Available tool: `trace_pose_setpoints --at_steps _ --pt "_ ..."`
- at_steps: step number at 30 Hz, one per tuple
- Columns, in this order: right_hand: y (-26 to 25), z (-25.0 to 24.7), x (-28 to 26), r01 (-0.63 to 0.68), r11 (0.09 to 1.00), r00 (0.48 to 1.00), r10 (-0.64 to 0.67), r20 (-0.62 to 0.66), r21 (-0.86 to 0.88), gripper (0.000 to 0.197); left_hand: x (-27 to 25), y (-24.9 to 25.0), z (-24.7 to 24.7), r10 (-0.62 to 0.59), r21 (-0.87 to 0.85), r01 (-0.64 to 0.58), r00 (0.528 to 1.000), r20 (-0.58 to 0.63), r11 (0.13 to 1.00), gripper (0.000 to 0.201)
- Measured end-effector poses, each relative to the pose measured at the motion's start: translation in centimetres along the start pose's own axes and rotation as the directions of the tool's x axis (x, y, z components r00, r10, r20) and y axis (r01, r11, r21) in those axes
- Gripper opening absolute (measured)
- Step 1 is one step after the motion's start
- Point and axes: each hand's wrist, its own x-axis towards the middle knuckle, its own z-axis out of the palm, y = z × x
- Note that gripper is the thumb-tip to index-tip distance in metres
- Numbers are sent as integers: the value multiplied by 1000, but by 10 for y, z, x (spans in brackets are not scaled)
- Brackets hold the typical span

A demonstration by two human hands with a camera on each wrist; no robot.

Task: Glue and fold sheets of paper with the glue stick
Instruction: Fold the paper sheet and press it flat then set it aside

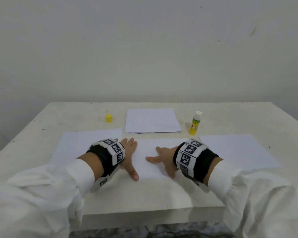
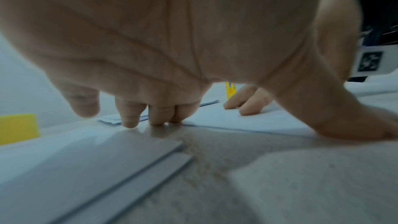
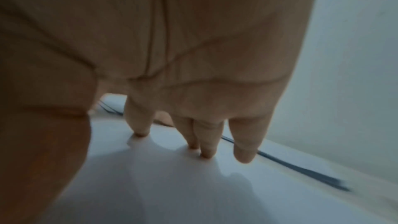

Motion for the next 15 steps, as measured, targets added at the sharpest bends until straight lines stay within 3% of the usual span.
trace_pose_setpoints --at_steps 5,11,15 --pt "-39 -18 18 122 992 989 -124 -83 -26 76 3 0 2 -11 24 11 1000 -12 1000 148" --pt "8 -13 31 -1 998 999 4 -51 68 117 3 -4 4 15 15 -14 997 -69 1000 147" --pt "64 5 20 -121 985 992 122 -2 124 130 1 -4 1 30 36 -27 996 -84 999 142"
